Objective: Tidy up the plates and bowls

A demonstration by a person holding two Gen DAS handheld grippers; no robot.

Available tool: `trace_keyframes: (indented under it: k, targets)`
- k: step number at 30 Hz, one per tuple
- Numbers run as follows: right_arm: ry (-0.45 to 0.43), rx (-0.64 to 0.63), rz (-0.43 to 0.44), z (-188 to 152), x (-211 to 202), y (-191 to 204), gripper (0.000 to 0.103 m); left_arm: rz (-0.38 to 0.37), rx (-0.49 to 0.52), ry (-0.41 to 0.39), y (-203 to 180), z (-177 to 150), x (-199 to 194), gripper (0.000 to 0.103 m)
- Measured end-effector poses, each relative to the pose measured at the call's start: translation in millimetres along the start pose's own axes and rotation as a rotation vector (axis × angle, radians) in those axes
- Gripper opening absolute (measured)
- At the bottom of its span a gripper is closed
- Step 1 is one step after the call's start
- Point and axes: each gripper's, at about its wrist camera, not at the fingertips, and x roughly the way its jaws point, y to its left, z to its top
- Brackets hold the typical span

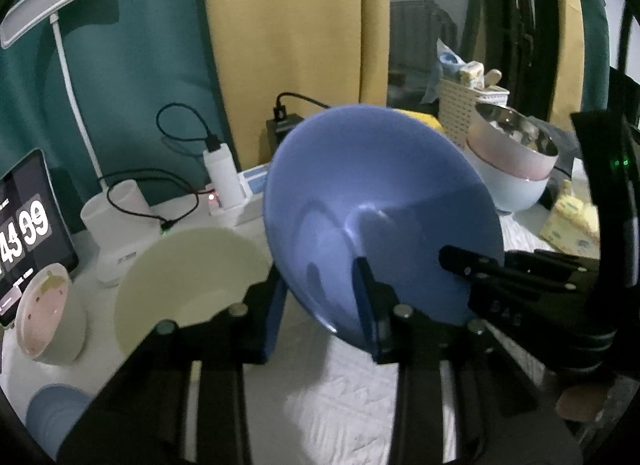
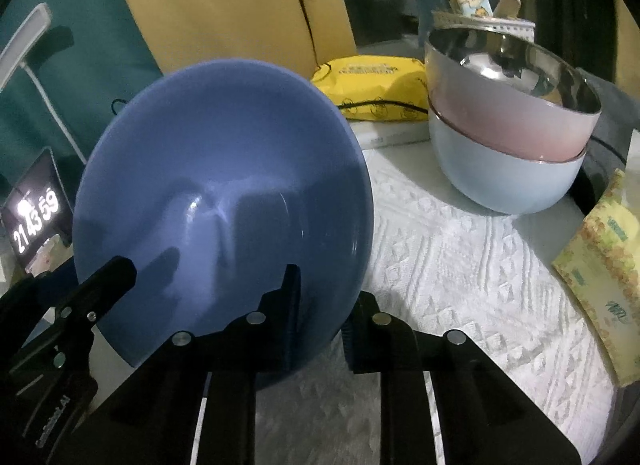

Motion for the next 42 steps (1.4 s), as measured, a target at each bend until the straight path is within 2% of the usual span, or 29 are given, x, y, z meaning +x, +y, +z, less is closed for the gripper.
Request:
trace_keyframes:
  k: [9, 23, 42]
  targets:
    - [-0.033, -0.003, -0.013, 1, -25, -1, 0.02, -0.017, 0.002, -0.014, -1, -3, -16, 0.034]
    - [-0.034, 0.019, -0.03, -11, -58, 8, 0.02, -0.047, -0.01, -0.03, -3, -10, -55, 0.034]
    - [-0.039, 0.015, -0.058, -48, -106, 20, 0.021, -0.087, -0.019, -0.029, -3, -39, -98, 0.034]
